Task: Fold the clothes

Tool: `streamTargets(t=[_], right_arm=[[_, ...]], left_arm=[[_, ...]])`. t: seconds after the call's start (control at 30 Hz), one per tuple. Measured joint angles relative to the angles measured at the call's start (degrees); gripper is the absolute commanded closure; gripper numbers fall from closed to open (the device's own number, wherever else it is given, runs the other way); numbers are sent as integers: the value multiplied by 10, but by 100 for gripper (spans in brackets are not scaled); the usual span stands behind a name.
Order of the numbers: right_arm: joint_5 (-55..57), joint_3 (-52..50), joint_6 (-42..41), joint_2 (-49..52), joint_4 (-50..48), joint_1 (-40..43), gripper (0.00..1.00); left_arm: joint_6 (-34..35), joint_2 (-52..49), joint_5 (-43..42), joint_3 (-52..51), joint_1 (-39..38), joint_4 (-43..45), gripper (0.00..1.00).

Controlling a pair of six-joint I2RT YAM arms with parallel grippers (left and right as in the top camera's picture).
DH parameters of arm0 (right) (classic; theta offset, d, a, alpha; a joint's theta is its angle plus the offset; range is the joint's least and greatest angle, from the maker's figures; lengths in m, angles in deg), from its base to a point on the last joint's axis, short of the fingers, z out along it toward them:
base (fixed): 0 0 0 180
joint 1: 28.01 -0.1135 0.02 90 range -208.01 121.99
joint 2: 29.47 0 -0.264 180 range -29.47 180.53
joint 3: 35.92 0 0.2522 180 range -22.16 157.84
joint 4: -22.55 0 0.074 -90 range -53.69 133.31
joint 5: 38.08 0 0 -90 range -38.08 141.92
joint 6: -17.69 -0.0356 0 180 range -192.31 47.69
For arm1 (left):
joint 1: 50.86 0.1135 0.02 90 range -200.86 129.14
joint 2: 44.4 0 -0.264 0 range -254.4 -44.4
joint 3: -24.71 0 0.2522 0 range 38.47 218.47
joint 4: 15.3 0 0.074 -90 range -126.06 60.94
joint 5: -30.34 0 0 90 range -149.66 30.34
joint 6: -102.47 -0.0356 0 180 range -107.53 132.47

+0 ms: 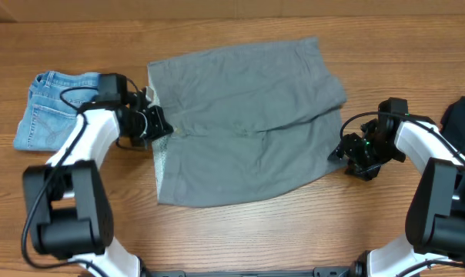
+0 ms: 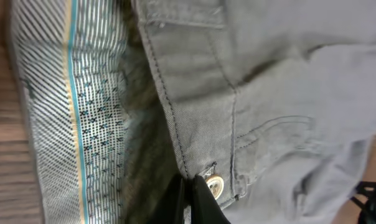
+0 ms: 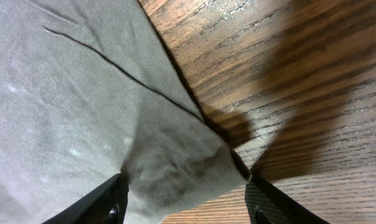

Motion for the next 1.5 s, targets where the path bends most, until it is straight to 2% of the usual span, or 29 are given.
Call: streamTargets(t=[0.17, 0.33, 0.5, 0.7, 0.8, 0.9, 1.03, 1.1, 1.17, 1.3, 1.43, 1.47, 1.5], right_arm=[[0, 0, 0, 0, 0, 0, 36], [0, 0, 0, 0, 1, 0, 36], [0, 0, 0, 0, 1, 0, 33], [-12, 0, 7, -1, -5, -2, 25], [-45, -2, 29, -2, -31, -8, 24], [-74, -10, 48, -2, -70, -33, 29], [-90, -20, 59, -2, -101, -72, 42], [-91, -23, 60, -2, -104, -87, 51], [-91, -24, 61, -2, -104, -97, 66], [-91, -24, 57, -2, -104, -104, 83], [-91, -24, 49, -2, -104, -104, 83], [-91, -24, 49, -2, -104, -104, 80], [-91, -24, 47, -2, -104, -103, 72]], left_arm=[[-5, 34, 26, 2, 20, -40, 96], [-5, 41, 103, 2, 55, -87, 96], [-5, 41, 183, 3, 66, -94, 96], [-5, 41, 200, 3, 66, -94, 96], [-5, 41, 200, 3, 66, -94, 96], [-5, 41, 196, 3, 66, -94, 96], [-5, 41, 190, 3, 66, -94, 96], [-5, 41, 186, 3, 66, -94, 96], [-5, 41, 181, 3, 66, -94, 96], [-5, 41, 171, 3, 66, -95, 96], [-5, 41, 156, 28, 66, -139, 96], [-5, 41, 155, 37, 67, -152, 96], [-5, 41, 154, 55, 69, -176, 96]])
